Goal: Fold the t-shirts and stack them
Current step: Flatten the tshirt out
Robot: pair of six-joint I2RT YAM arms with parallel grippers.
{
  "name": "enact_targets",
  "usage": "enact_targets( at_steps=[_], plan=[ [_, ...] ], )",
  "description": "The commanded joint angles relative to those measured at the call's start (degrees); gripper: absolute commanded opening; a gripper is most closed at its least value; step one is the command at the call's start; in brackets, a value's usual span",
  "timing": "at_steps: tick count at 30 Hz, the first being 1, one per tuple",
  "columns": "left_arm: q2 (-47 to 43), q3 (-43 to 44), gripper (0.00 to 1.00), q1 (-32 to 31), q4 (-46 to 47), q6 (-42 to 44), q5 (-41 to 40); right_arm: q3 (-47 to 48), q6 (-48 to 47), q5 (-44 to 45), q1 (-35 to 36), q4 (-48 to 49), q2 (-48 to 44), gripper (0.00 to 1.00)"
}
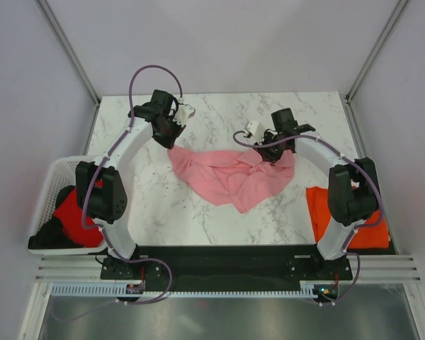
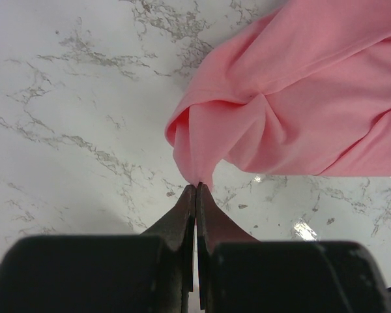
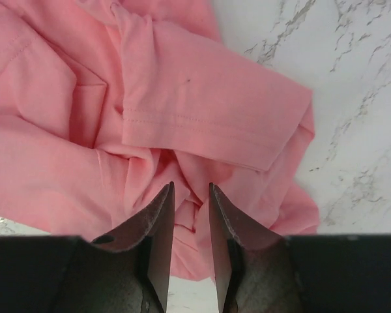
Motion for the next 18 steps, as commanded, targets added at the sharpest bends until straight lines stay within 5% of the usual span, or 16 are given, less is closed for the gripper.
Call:
enact_targets(
  at_steps=[1,6,12,18],
  plan=[
    [-1.1,0.5,0.02,0.1,0.9,0.1,-0.7,0.0,-1.6,1.9,0.0,6.5,-1.5,0.35],
    [-0.9,0.3,0.02,0.2,0.8,0.2,-0.8,8.0,7.5,0.8,-1.6,6.1,5.1,0.37],
    [-0.5,0.5,0.02,0.2,0.4,0.3,-1.0,26.9,21.0,-11.6,-7.1,-5.0,19.4,0.41],
    [0.1,0.6,0.02,0.2,0.2,0.4,-1.1,34.9,24.8,-15.5,-9.8,-10.5,23.4,0.45]
  ],
)
